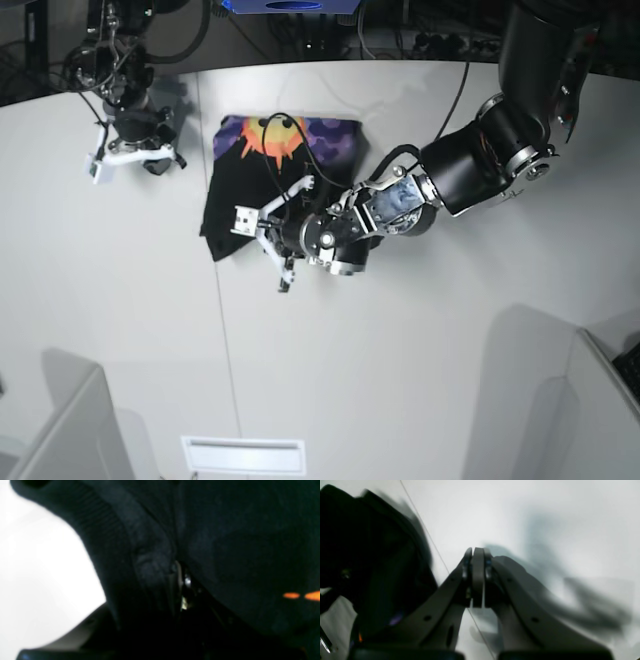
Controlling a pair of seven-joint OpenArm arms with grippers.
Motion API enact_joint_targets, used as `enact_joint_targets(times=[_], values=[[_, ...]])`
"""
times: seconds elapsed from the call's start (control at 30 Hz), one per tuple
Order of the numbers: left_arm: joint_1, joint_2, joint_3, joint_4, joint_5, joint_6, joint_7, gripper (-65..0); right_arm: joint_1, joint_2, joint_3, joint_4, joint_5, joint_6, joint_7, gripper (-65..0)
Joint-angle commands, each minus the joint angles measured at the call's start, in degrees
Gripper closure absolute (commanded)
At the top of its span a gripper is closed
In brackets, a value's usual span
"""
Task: Fold the T-shirt properly
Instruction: 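Grasp the folded bundle with the left gripper and rotate it flat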
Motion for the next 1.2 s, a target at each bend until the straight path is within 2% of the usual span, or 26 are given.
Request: enact_joint_targets(times=[0.0, 0.3, 0.8, 0.9, 1.03, 1.1, 1.17], values=[[-1.52, -0.66, -0.32, 0.76, -0.58, -0.45, -0.63, 0.0, 0.07, 0.57, 0.27, 0.89, 0.03, 0.35, 1.04, 0.0], [-1.17, -0.92, -5.33, 0.41, -0.58, -0.45, -0.37, 0.0, -0.10, 0.84, 0.27, 0.80, 0.03, 0.35, 1.04, 0.0], [-1.78, -0.83, -5.24, 0.23, -0.40, -0.45, -0.28, 0.0, 0.16, 0.93, 0.27, 0.80, 0.03, 0.35, 1.04, 0.0], [-1.87, -0.74, -5.33, 0.50, -0.14, -0.45, -0.28, -15.8, 0.16, 0.93, 0.27, 0.80, 0.03, 0.35, 1.04, 0.0], [-3.45, -0.66, -5.06, 0.67, -0.58, -0.45, -0.28, -32.9, 0.16, 0.93, 0.27, 0.80, 0.03, 0.44, 1.04, 0.0], [-3.98, -0.66, -5.33, 0.76, -0.58, -0.45, -0.28, -40.2, 0.16, 0.93, 0.27, 0.80, 0.03, 0.53, 1.04, 0.0], [-5.21, -0.66, -5.41, 0.85, -0.58, -0.45, -0.28, -44.6, 0.16, 0.93, 0.09, 0.80, 0.03, 0.53, 1.04, 0.0]])
